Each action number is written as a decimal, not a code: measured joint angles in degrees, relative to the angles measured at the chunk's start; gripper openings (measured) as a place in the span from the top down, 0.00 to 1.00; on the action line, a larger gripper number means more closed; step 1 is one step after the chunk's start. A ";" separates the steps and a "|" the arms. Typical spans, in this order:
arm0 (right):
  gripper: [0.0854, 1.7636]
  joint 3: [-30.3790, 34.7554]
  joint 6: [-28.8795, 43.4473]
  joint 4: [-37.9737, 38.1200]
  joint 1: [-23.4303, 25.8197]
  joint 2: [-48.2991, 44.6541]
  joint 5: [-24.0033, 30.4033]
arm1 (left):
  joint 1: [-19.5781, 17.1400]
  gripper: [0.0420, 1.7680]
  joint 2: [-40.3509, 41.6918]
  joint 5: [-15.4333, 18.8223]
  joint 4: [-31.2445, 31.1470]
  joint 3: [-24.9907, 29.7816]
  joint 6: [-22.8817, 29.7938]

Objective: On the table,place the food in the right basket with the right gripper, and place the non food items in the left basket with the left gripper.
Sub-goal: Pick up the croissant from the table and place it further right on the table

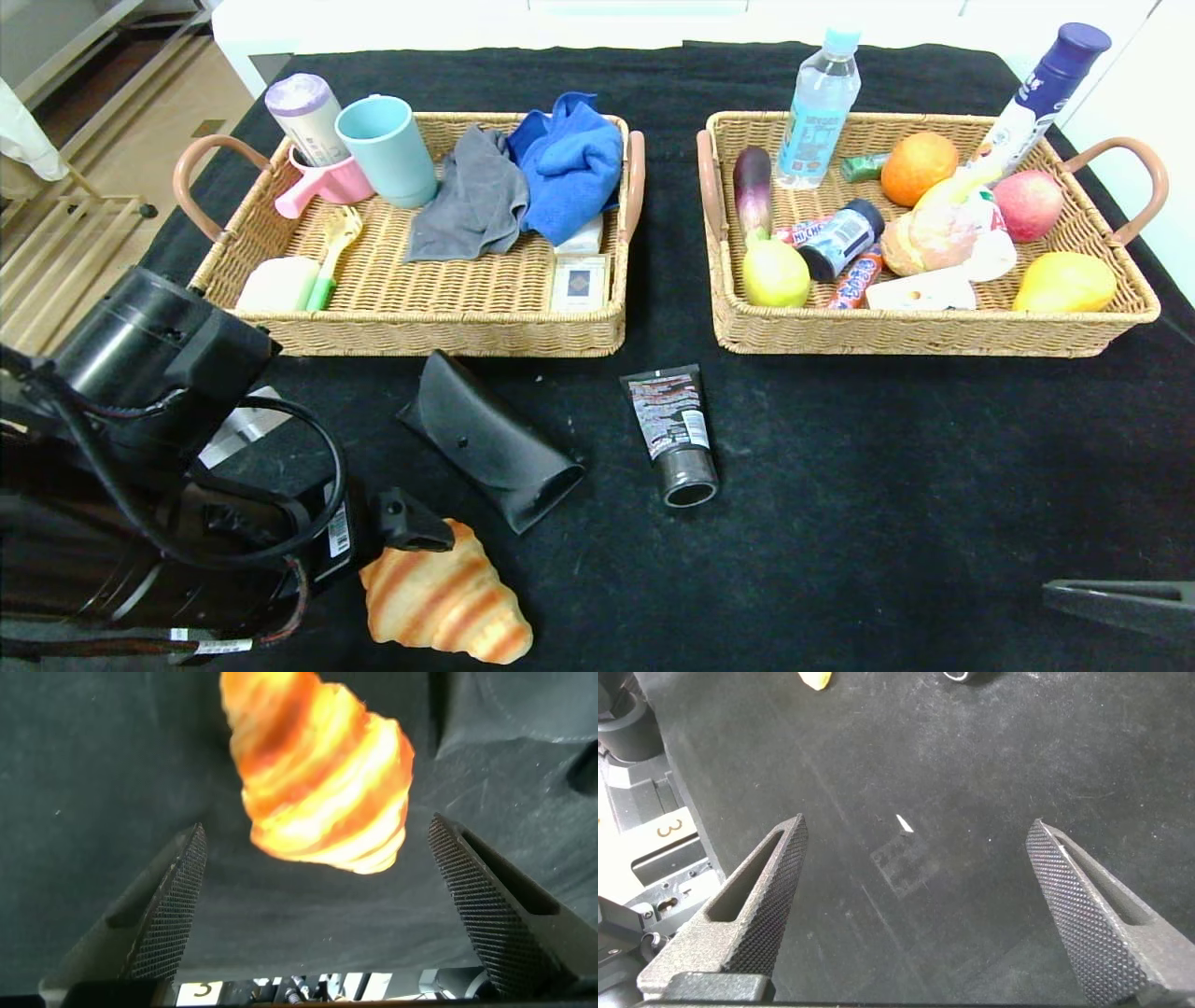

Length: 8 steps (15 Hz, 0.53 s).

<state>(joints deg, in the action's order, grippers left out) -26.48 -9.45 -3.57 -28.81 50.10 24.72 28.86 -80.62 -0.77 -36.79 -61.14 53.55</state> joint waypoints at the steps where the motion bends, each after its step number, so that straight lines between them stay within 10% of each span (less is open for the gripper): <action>1: 0.03 0.00 0.05 0.00 0.01 -0.07 -0.02 | 0.02 0.03 -0.61 -0.17 0.02 -0.27 -0.02; 8: 0.03 -0.50 0.05 0.02 0.06 -1.54 -0.02 | 1.18 0.03 -3.15 -1.76 -0.17 -1.71 -0.28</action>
<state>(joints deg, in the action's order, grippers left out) -26.98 -9.40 -3.55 -28.75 48.57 24.70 30.04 -83.76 -2.52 -36.96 -62.84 53.27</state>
